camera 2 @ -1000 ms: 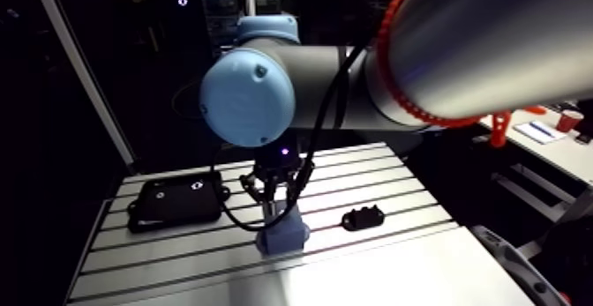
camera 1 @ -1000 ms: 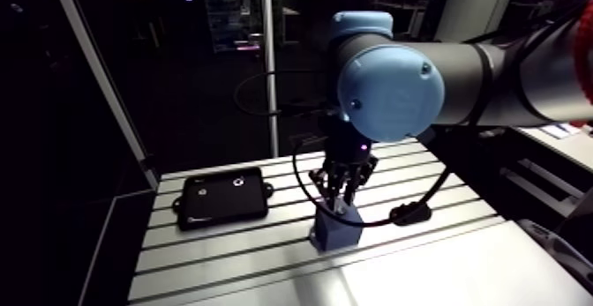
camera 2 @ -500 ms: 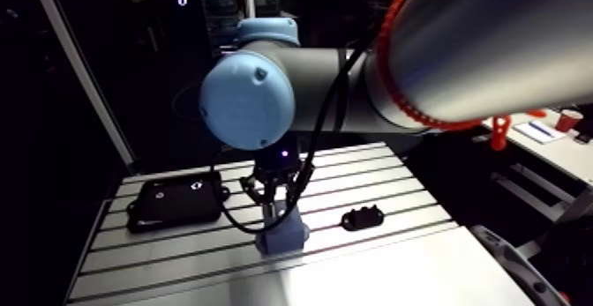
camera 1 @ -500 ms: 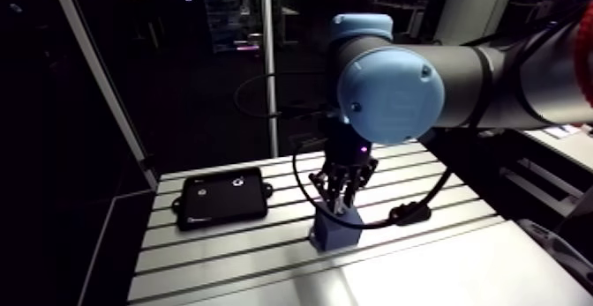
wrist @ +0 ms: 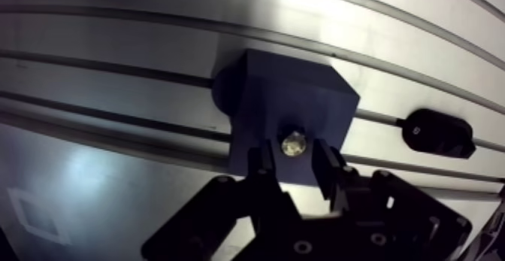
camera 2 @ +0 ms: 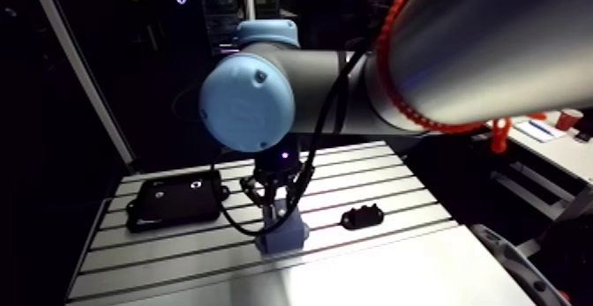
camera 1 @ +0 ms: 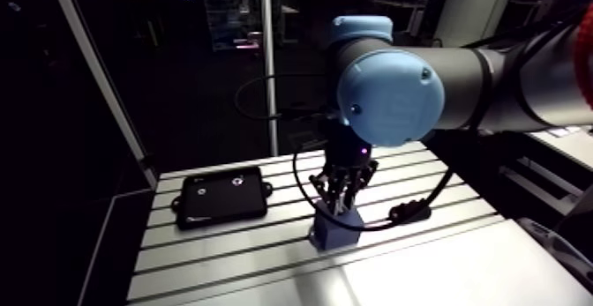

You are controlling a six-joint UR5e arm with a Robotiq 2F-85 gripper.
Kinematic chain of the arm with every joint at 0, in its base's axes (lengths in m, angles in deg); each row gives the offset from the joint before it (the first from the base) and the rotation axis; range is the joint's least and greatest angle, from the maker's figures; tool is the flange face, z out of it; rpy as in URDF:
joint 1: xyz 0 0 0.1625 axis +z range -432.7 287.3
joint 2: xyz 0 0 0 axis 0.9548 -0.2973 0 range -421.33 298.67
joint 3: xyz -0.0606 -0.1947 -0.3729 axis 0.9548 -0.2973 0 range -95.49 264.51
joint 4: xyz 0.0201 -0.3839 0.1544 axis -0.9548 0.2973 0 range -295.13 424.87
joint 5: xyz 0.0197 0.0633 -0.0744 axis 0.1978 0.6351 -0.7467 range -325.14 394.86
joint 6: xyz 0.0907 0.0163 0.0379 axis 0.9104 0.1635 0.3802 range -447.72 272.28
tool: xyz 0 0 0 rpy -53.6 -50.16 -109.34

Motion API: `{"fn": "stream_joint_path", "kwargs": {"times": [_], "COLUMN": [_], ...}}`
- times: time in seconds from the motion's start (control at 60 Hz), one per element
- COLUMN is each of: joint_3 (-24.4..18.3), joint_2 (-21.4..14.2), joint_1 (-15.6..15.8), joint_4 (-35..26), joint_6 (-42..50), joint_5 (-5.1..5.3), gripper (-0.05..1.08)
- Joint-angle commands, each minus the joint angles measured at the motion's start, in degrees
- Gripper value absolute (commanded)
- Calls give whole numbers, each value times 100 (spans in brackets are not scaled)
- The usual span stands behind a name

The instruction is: Pick up the M10 bolt and insert it into the hex recess until seated.

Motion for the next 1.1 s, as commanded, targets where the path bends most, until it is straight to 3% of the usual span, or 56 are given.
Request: {"fn": "stream_joint_path", "kwargs": {"times": [0.017, 1.1], "joint_3": [-5, 3], "joint_2": [14, 76], "joint_1": [-1, 6], "joint_4": [0, 150], "joint_6": [0, -35], "joint_5": [0, 0], "gripper": [59, 62]}}
